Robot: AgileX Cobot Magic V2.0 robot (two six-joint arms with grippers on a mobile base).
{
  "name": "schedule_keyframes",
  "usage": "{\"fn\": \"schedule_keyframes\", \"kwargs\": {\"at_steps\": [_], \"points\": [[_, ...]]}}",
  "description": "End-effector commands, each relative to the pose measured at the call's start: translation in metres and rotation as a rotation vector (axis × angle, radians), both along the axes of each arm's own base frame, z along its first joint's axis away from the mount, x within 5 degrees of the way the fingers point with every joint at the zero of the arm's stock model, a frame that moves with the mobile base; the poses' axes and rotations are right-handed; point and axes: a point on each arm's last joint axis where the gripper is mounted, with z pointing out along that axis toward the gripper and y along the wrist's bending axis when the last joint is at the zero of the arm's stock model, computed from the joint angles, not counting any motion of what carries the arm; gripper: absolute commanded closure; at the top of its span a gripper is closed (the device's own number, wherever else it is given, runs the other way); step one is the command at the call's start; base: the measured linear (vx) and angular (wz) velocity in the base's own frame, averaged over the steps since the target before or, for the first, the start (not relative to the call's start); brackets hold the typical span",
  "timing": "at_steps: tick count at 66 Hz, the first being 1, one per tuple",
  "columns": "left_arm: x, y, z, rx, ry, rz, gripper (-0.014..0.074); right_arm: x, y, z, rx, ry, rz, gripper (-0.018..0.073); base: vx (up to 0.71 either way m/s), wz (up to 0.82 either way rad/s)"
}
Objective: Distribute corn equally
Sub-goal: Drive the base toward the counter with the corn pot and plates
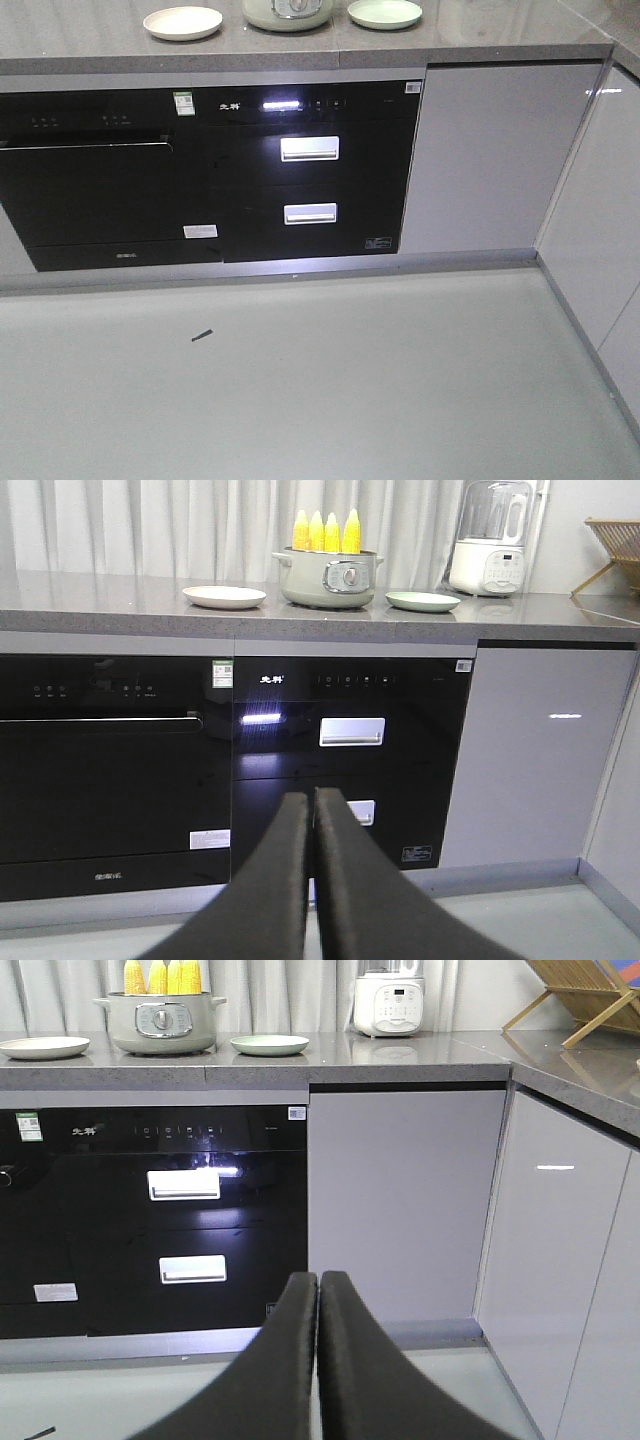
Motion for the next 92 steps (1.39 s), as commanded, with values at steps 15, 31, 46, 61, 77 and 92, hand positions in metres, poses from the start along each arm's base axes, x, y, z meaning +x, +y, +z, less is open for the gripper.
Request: {"fn": "schedule_keyframes", "kwargs": {"at_steps": [15, 31, 46, 61, 77, 92], "points": [[-0.0007, -0.0001, -0.0026, -0.014, -0.064, -0.001, 0.0602, 0.0004, 0.0009, 0.0021, -0.014, -0.063, 0.011, 0.0568, 0.26, 0.00], [-0.0007, -0.0001, -0.0026, -0.014, -0.064, -0.001, 0.0602, 0.0004, 0.0009, 0.0021, -0.014, -0.063, 0.011, 0.0568, 0.23, 0.03], [-0.0007, -0.0001, -0.0026, -0.014, -0.064, -0.001, 0.0602, 0.0004, 0.0009, 0.0021, -0.014, -0.063, 0.011, 0.0568, 0.21, 0.03], [-0.0007, -0.0001, -0.0026, -0.014, -0.064, -0.001, 0.0602, 0.0004, 0.0009, 0.0021, -0.014, -0.063, 0.011, 0.0568, 0.20, 0.00], [-0.0007, -0.0001, -0.0026, -0.014, -0.064, -0.001, 0.0602, 0.0004, 0.0009, 0.0021, -0.014, -0.063, 0.011, 0.0568, 0.20, -0.03], [-0.0007, -0.0001, -0.0026, -0.014, -0.064, -0.001, 0.0602, 0.0004, 0.0009, 0.0021, -0.014, -0.063, 0.011, 0.0568, 0.21, -0.04]]}}
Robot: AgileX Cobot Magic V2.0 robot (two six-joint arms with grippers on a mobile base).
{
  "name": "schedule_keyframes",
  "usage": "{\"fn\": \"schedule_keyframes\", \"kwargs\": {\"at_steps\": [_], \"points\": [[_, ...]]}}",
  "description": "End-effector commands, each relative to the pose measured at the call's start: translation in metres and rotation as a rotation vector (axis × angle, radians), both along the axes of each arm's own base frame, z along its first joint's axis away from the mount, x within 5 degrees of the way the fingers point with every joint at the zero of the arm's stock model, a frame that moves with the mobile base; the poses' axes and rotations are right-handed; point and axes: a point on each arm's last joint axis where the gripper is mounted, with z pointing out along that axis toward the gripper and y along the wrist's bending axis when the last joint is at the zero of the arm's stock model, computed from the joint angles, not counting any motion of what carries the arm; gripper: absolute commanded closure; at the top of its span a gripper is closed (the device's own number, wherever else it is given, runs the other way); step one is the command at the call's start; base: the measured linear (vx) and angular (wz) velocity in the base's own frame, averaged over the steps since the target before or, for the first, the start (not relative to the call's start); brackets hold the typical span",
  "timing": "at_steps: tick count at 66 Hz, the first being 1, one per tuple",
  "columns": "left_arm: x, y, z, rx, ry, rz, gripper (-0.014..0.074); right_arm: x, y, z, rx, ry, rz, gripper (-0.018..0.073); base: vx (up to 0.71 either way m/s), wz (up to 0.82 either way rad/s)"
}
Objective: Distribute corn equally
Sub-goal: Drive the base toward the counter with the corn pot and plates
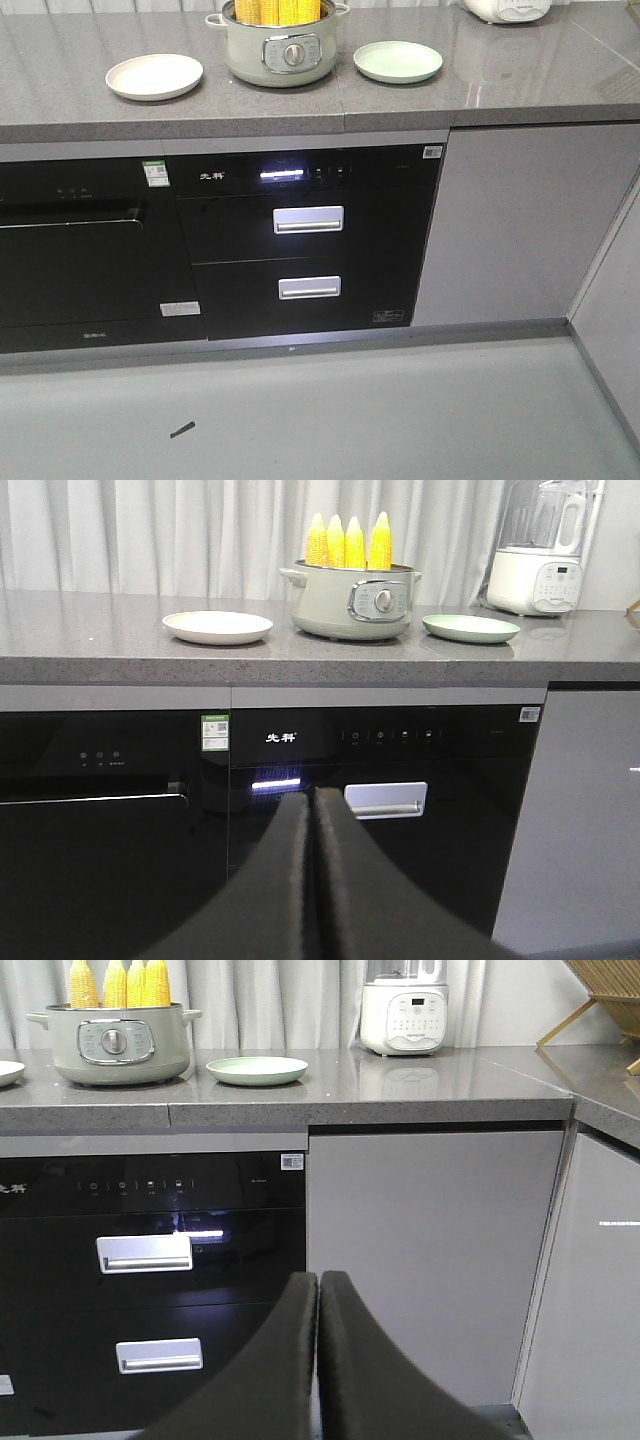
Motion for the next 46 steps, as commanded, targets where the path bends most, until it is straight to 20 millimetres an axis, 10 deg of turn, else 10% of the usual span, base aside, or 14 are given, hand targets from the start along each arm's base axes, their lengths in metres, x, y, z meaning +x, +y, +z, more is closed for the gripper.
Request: {"fn": "schedule_keyframes", "kwargs": {"at_steps": [1, 46], "points": [[-0.0007, -0.0001, -0.0026, -0.014, -0.064, -0.001, 0.0602, 0.0004, 0.0009, 0.0021, -0.014, -0.063, 0.011, 0.0568, 0.21, -0.04], [-0.0007, -0.0001, -0.0026, -0.014, -0.064, -0.001, 0.0602, 0.0004, 0.0009, 0.0021, -0.014, -0.063, 0.011, 0.0568, 0.21, -0.01]]}}
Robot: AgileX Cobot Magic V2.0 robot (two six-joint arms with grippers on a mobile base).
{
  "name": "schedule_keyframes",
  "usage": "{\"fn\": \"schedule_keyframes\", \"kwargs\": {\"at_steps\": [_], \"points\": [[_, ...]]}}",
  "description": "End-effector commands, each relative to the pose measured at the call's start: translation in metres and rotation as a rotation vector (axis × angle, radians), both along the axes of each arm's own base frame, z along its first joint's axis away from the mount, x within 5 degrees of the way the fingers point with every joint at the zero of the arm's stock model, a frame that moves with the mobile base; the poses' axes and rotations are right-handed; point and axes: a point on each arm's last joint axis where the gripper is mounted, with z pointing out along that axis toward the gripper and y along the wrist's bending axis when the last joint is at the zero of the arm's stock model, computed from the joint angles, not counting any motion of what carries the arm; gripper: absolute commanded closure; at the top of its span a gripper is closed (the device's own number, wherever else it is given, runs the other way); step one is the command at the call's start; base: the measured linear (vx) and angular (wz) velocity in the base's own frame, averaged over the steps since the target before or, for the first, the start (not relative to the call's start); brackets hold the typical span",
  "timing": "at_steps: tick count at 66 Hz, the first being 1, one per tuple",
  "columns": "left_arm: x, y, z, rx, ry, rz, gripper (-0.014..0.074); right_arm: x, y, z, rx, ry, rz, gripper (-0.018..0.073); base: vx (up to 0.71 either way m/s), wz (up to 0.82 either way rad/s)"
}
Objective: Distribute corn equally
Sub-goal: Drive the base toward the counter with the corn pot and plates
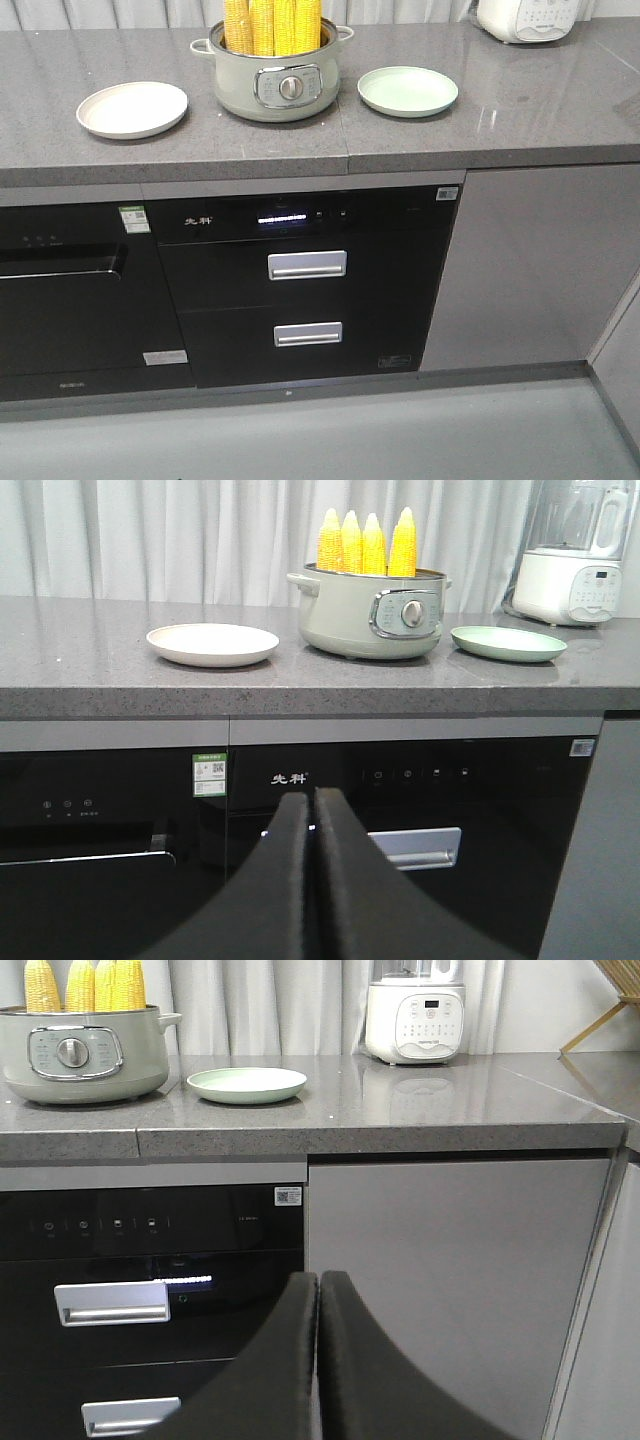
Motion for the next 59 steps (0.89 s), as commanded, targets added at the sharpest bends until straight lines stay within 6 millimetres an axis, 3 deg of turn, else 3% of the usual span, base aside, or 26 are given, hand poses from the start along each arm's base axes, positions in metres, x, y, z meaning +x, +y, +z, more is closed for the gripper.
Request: {"fn": "schedule_keyframes", "kwargs": {"at_steps": [1, 59], "points": [[-0.0007, -0.0001, -0.0026, -0.014, -0.064, -0.001, 0.0602, 0.0004, 0.0009, 0.0021, -0.014, -0.063, 0.011, 0.0568, 0.22, -0.01], [-0.0007, -0.0001, -0.0026, -0.014, -0.064, -0.001, 0.0602, 0.0004, 0.0009, 0.0021, -0.014, -0.063, 0.011, 0.0568, 0.22, 0.00]]}}
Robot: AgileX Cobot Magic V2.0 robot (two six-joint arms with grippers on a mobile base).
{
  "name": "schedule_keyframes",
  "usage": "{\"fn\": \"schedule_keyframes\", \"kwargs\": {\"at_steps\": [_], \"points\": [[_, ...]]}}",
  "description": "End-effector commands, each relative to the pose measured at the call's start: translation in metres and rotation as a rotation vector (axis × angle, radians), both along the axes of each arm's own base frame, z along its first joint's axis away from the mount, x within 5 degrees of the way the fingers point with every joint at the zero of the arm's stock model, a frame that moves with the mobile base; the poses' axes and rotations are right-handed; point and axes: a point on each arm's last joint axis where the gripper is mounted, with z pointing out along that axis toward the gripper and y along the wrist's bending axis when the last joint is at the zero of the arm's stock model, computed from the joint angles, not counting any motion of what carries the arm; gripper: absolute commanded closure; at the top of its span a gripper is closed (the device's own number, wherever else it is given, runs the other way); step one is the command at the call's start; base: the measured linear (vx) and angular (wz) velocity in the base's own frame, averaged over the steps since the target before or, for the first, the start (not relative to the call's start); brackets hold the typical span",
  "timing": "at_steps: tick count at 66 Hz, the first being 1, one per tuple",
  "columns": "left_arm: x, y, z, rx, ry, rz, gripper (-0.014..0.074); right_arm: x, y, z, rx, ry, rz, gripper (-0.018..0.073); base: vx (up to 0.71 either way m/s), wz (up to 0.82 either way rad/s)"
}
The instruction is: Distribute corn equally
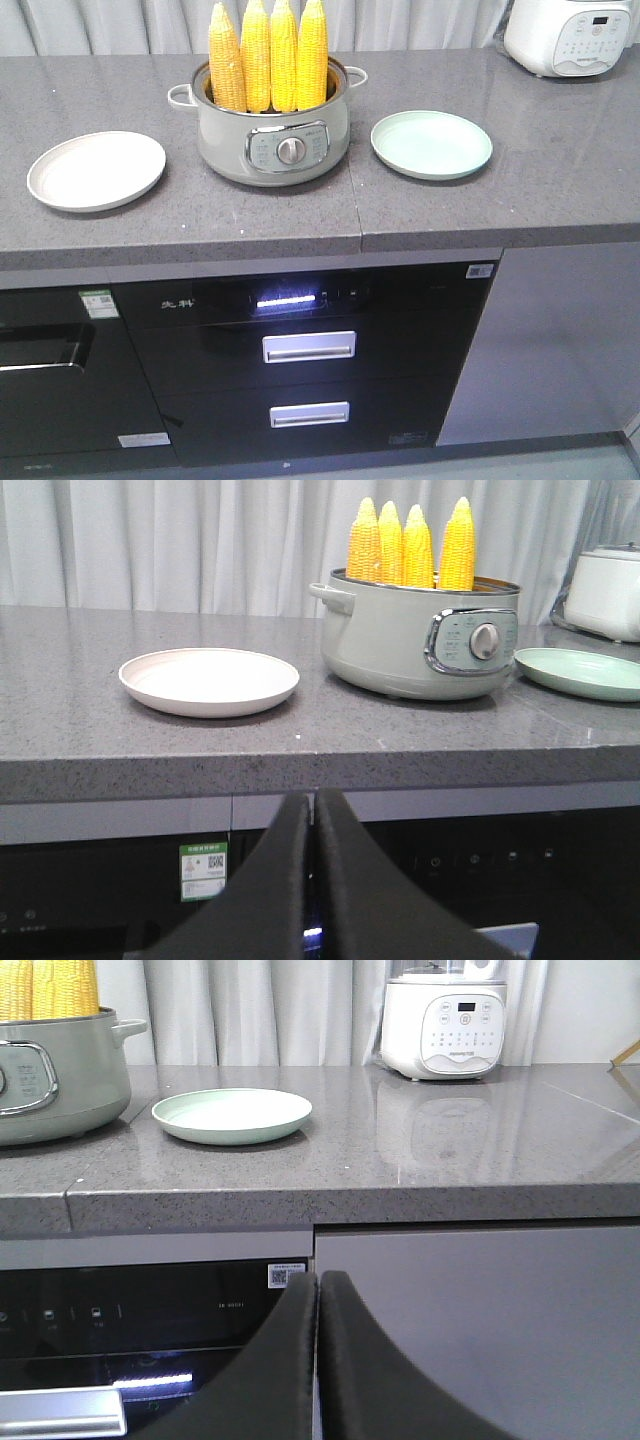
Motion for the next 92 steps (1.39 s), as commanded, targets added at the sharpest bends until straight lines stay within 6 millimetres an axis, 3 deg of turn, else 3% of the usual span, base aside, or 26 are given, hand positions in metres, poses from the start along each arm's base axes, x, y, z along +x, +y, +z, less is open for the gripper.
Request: {"fn": "schedule_keyframes", "kwargs": {"at_steps": [1, 92], "points": [[-0.0007, -0.0001, -0.0026, -0.014, -0.064, -0.001, 0.0602, 0.0004, 0.0009, 0.0021, -0.014, -0.063, 0.011, 0.0568, 0.20, 0.01], [-0.0007, -0.0001, -0.0026, -0.014, -0.064, -0.001, 0.0602, 0.0004, 0.0009, 0.0021, -0.014, -0.063, 0.011, 0.0568, 0.16, -0.01]]}}
